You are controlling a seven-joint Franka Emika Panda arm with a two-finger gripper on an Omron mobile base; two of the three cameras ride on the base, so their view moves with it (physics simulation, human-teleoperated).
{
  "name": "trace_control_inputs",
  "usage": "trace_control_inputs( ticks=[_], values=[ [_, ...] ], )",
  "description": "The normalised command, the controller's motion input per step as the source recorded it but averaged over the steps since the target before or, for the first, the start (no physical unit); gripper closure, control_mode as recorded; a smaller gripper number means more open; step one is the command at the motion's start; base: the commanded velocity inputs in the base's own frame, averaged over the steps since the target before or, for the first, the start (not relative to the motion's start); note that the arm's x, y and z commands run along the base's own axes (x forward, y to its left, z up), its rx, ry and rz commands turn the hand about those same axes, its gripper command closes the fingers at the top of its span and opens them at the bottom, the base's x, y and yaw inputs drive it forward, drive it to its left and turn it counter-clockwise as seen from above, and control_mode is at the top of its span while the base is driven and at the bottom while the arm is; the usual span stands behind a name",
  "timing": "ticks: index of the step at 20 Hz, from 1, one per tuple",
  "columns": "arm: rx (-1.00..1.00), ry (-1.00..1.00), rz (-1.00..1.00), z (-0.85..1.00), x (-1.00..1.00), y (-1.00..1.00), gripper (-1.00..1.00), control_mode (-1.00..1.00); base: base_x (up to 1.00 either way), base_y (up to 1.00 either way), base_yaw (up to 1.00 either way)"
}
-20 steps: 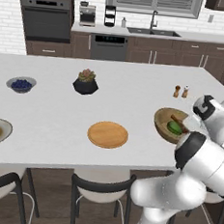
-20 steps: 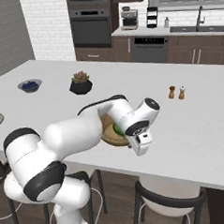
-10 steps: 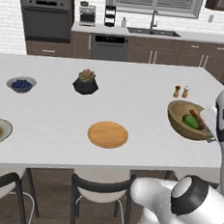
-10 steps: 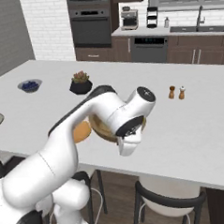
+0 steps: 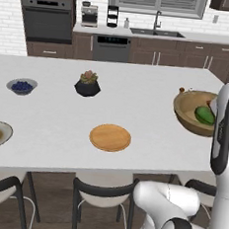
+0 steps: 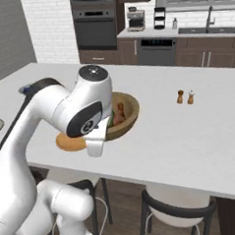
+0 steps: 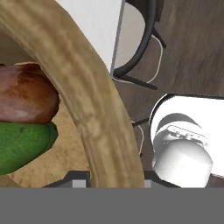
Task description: Pick the chicken drumstick and avocado from their plates and place them in the bowl. Then put the bowl in the fridge.
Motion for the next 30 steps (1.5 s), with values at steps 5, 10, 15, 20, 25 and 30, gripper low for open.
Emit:
trace_control_inputs(
  ticks=[5, 10, 15, 20, 25, 30],
  values=[
    [0.04, 0.12, -0.07, 0.86, -0.55, 0.26, 1.0, -1.0, 0.0, 0.0, 0.0],
    [0.0, 0.08, -0.04, 0.25, -0.4, 0.1, 1.0, 1.0, -0.4, -0.22, -0.08],
    [0.0, 0.0, 0.0, 0.0, 0.0, 0.0, 1.0, 1.0, -0.72, -0.77, -0.4],
    [0.0, 0.0, 0.0, 0.0, 0.0, 0.0, 1.0, 1.0, -0.28, -0.5, -0.52],
    [0.0, 0.0, 0.0, 0.0, 0.0, 0.0, 1.0, 1.0, -0.17, -0.28, -0.53],
    [0.0, 0.0, 0.0, 0.0, 0.0, 0.0, 1.0, 1.0, -0.13, -0.03, -0.65]
  ],
)
